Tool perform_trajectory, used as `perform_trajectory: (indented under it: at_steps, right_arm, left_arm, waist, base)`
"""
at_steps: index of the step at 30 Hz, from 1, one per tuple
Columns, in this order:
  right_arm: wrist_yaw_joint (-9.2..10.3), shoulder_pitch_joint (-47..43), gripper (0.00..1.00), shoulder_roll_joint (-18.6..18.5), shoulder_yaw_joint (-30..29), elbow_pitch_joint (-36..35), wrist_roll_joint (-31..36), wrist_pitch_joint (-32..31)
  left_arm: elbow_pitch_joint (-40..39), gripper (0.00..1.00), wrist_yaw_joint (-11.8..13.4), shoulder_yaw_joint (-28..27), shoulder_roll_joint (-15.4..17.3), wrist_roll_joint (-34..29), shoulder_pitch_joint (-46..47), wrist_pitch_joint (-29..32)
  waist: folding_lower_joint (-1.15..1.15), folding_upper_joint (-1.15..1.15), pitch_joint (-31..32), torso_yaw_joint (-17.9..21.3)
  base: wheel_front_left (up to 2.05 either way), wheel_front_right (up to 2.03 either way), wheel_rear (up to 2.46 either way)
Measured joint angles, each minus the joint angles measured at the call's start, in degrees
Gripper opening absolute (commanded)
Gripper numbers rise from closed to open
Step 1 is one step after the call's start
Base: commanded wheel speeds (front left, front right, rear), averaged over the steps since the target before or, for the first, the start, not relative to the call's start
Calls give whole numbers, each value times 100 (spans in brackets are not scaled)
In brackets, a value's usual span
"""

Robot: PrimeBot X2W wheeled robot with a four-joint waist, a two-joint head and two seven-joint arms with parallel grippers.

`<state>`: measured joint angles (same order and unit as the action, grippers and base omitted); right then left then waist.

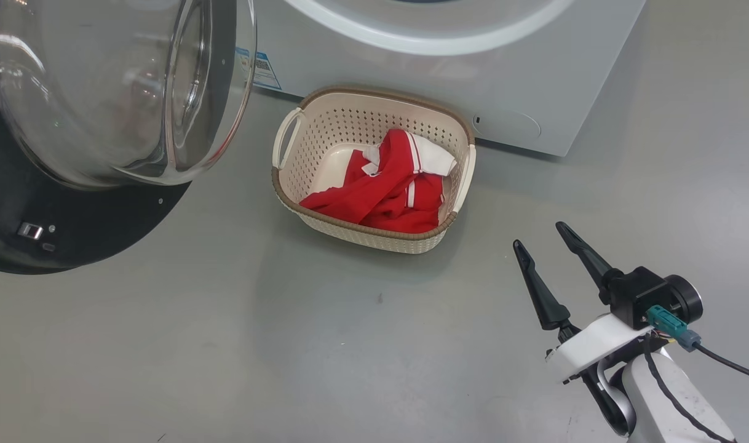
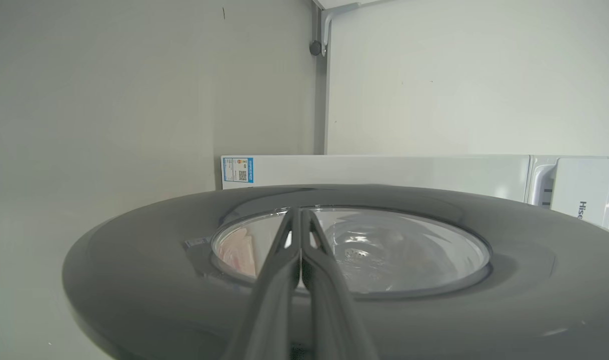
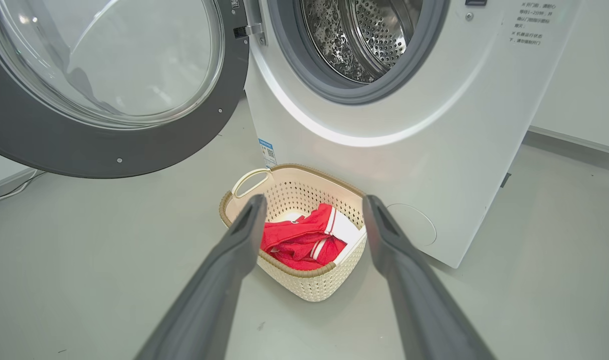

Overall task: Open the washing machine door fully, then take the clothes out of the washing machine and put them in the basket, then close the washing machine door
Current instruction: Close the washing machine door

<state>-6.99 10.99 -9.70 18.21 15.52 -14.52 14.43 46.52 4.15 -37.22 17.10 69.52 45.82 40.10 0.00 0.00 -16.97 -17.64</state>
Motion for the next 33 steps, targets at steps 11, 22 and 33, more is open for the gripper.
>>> perform_trajectory:
  at_steps: [11,22,33]
  right_arm:
    - [0,0,100,81,-35,3,-12,0]
    - [0,-1,100,114,-56,5,-18,0]
    - [0,-34,100,169,-60,45,-47,0]
  left_arm:
    - [1,0,-252,80,-114,178,-265,626]
    - [-126,0,-547,259,-425,437,-521,1412]
    - [-358,0,-747,327,-695,738,-789,2023]
  waist:
    - [0,0,165,15]
    - [0,0,273,3]
    - [0,0,448,-7]
  base:
    - [0,0,0]
    - [0,0,0]
    - [0,0,0]
